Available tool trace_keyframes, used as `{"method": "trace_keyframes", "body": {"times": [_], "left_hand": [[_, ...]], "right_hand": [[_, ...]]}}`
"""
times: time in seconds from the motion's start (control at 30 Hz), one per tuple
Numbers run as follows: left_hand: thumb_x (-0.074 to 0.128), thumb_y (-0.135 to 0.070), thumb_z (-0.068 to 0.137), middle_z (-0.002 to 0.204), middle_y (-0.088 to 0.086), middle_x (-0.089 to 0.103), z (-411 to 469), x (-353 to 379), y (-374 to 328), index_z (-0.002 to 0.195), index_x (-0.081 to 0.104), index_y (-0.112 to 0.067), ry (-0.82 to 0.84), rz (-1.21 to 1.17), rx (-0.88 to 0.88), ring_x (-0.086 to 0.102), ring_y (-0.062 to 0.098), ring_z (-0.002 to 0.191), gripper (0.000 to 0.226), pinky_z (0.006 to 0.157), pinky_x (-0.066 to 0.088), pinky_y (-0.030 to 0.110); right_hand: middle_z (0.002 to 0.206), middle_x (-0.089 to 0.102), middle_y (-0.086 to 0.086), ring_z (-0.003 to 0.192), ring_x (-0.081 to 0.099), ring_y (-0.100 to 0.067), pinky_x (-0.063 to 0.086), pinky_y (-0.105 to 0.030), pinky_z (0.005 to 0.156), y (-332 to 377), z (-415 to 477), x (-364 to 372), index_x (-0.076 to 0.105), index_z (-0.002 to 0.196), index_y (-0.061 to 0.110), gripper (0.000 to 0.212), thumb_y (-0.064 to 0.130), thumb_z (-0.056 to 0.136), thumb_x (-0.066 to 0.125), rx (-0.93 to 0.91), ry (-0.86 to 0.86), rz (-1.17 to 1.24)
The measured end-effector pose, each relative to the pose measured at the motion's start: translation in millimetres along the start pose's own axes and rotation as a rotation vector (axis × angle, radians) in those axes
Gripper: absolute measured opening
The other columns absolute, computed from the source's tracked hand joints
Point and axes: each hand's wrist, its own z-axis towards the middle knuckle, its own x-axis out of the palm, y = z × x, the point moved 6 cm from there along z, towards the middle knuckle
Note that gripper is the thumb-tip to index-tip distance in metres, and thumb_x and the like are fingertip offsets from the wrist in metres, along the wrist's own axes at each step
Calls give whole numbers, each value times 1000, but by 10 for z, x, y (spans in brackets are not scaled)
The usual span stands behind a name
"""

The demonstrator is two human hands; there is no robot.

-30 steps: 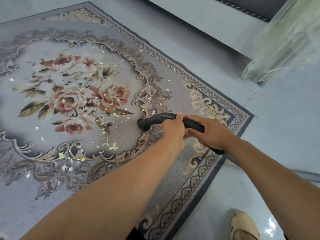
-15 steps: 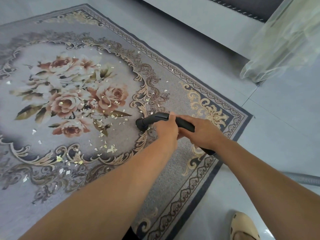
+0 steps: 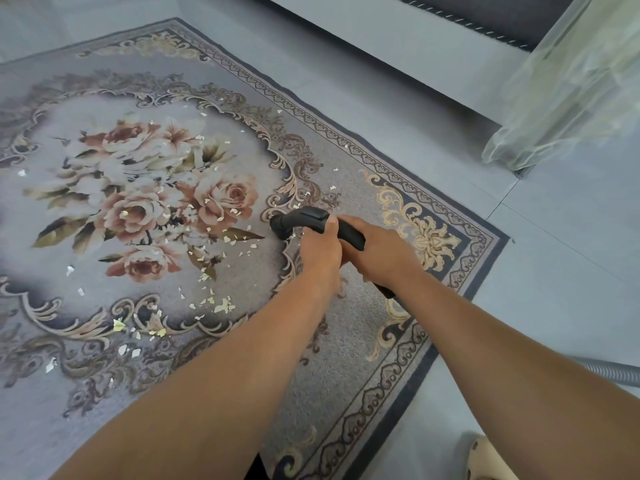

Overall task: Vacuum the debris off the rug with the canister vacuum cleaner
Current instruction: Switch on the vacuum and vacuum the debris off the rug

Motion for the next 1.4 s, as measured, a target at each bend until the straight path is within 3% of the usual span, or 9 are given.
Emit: {"method": "trace_keyframes", "body": {"times": [0.17, 0.3, 0.5, 0.63, 0.83, 0.93, 1.07, 1.2, 1.4], "left_hand": [[55, -25, 98, 117, 12, 65, -9, 37, -4, 130, 52, -9, 73, -67, -13, 66, 24, 97, 36, 62, 57, 29], [58, -21, 97, 115, 13, 66, -153, 139, 117, 125, 54, -8, 113, -59, -42, 67, 26, 98, 31, 68, 61, 34], [59, -16, 96, 110, 17, 66, -437, 339, 339, 117, 57, -4, 252, 0, -109, 69, 28, 95, 24, 72, 61, 39], [59, -15, 96, 109, 16, 65, -453, 372, 335, 98, 54, -15, 289, 4, -110, 68, 30, 97, 5, 79, 60, 43], [59, -14, 95, 119, 16, 64, -200, 258, 141, 144, 37, -8, 247, -62, -32, 69, 27, 96, 54, 74, 61, 35], [59, -14, 96, 123, 15, 63, -126, 215, 132, 146, 37, -8, 228, -103, -19, 68, 25, 98, 55, 81, 60, 36], [61, -13, 94, 127, 13, 60, -202, 245, 192, 148, 33, -7, 254, -72, -33, 69, 24, 95, 61, 76, 61, 33], [62, -9, 93, 89, -3, 58, -403, 353, 292, 152, 20, -4, 353, -24, -83, 69, 27, 94, 72, 84, 58, 39], [63, -9, 93, 124, 16, 62, -390, 371, 301, 144, 36, -1, 407, -32, -102, 72, 27, 89, 58, 76, 61, 36]], "right_hand": [[88, 67, 7, 70, 70, -18, 59, -40, 74, -11, 21, -57, 35, 137, 54, 48, 65, 91, 41, 22, 6, 4], [72, 61, 15, 55, 68, -11, 60, -37, 69, -160, -129, -162, 41, 136, 51, 44, 57, 93, 47, 16, 60, 66], [72, 61, 14, 59, 66, -12, 59, -37, 66, -497, -479, -283, 42, 137, 49, 44, 52, 94, 50, 48, 74, 69], [78, 62, 13, 66, 67, -12, 59, -39, 71, -540, -509, -273, 37, 139, 53, 48, 59, 92, 46, 66, 48, 27], [77, 64, 12, 57, 69, -11, 60, -38, 71, -284, -178, -217, 35, 138, 54, 46, 60, 93, 41, 80, -14, 12], [78, 65, 9, 60, 69, -13, 60, -39, 72, -190, -93, -180, 37, 137, 53, 44, 60, 94, 39, 102, -17, 5], [73, 62, 12, 56, 69, -13, 60, -38, 69, -269, -202, -180, 38, 137, 53, 44, 59, 93, 41, 120, 7, 54], [70, 65, 8, 53, 68, -11, 60, -33, 61, -496, -404, -306, 42, 136, 51, 41, 51, 95, 48, 121, 24, 107], [82, 67, 12, 64, 68, -10, 59, -33, 68, -548, -428, -337, 38, 136, 55, 44, 55, 93, 46, 145, 4, 12]]}}
